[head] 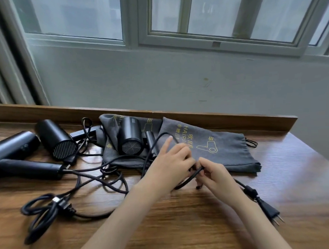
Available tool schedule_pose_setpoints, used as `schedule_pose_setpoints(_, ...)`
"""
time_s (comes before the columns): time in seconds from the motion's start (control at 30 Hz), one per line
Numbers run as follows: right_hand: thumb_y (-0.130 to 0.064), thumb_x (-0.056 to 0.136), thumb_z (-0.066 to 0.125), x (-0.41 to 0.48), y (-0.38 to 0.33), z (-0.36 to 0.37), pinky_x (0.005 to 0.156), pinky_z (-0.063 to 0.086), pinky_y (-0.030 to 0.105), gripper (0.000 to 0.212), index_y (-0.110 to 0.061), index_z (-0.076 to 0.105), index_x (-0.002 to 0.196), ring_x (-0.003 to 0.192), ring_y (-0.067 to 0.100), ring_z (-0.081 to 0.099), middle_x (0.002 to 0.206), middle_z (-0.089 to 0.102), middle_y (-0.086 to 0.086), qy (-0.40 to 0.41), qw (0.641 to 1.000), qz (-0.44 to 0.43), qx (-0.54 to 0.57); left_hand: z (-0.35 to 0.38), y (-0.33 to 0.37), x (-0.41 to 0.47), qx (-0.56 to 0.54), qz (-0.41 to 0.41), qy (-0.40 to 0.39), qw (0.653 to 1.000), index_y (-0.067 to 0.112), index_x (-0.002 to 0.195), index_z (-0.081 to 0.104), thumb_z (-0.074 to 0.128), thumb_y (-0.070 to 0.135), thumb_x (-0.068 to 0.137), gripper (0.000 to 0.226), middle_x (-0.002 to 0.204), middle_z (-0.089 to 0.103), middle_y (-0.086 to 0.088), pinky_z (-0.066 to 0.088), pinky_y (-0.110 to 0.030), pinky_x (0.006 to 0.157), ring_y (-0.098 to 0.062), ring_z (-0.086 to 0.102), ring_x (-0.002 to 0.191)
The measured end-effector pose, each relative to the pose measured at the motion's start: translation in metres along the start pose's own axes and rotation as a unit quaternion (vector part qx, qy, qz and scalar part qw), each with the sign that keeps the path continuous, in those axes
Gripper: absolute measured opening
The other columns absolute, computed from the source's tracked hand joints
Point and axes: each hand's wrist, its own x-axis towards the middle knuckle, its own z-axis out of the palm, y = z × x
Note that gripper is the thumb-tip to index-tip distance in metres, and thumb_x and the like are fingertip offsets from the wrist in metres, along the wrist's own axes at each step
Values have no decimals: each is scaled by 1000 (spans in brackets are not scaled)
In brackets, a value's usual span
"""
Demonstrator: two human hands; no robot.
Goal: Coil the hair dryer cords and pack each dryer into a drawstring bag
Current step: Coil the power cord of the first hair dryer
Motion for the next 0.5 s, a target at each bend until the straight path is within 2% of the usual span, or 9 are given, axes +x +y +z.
schedule_pose_setpoints(0.03,2,83,60,0,1,0,58,47,26,28,-19,47,70,59,14,59,62,57,4,4,1000,4,10,-2,-4,1,10,14,19,1000,21,78,69,73,30,73,11,78,65,3,50,-42,92,-17,67,84)
schedule_pose_setpoints(0.1,-6,80,68,1,4,0,59,45,21,36,-32,47,67,62,10,57,68,61,5,10,1000,10,18,-8,-15,-3,-49,-2,36,998,17,66,64,67,31,77,18,63,60,2,52,-29,70,-19,61,64)
schedule_pose_setpoints(0.17,-11,78,72,3,10,-1,63,44,23,41,-37,44,63,67,12,58,74,66,0,7,1000,5,2,-22,-31,-13,-152,-121,72,978,16,66,60,58,31,88,26,60,56,3,40,-27,58,-14,52,60)
schedule_pose_setpoints(0.2,-13,78,71,3,13,-1,63,44,23,41,-37,43,62,68,10,59,74,67,-5,0,1000,6,-14,-28,-42,-19,-200,-195,95,955,18,67,57,54,31,92,29,59,53,5,35,-23,56,-9,49,58)
schedule_pose_setpoints(0.27,-18,79,68,2,15,1,58,41,16,37,-38,42,61,64,1,58,69,64,-13,-6,999,3,-43,-40,-67,-32,-267,-310,164,898,23,65,53,49,30,95,31,56,51,7,33,-16,53,-4,47,56)
schedule_pose_setpoints(0.33,-20,77,64,4,14,3,56,34,10,33,-37,41,61,59,-2,51,64,57,-19,11,999,-7,-42,-49,-89,-41,-336,-394,200,832,20,64,53,48,26,96,33,46,46,9,28,-13,43,-2,41,43)
schedule_pose_setpoints(0.43,-3,79,65,8,15,6,61,37,8,44,-38,41,68,69,-5,54,79,62,-20,21,999,-16,-39,-44,-91,-46,-531,-462,243,668,15,67,51,43,23,98,33,36,29,12,16,-11,32,0,22,30)
schedule_pose_setpoints(0.5,-1,78,68,5,19,4,64,39,7,44,-34,40,68,75,-8,56,84,65,-16,25,999,2,-29,-43,-86,-47,-607,-474,283,572,15,69,48,39,25,99,33,36,27,13,12,-11,29,0,19,29)
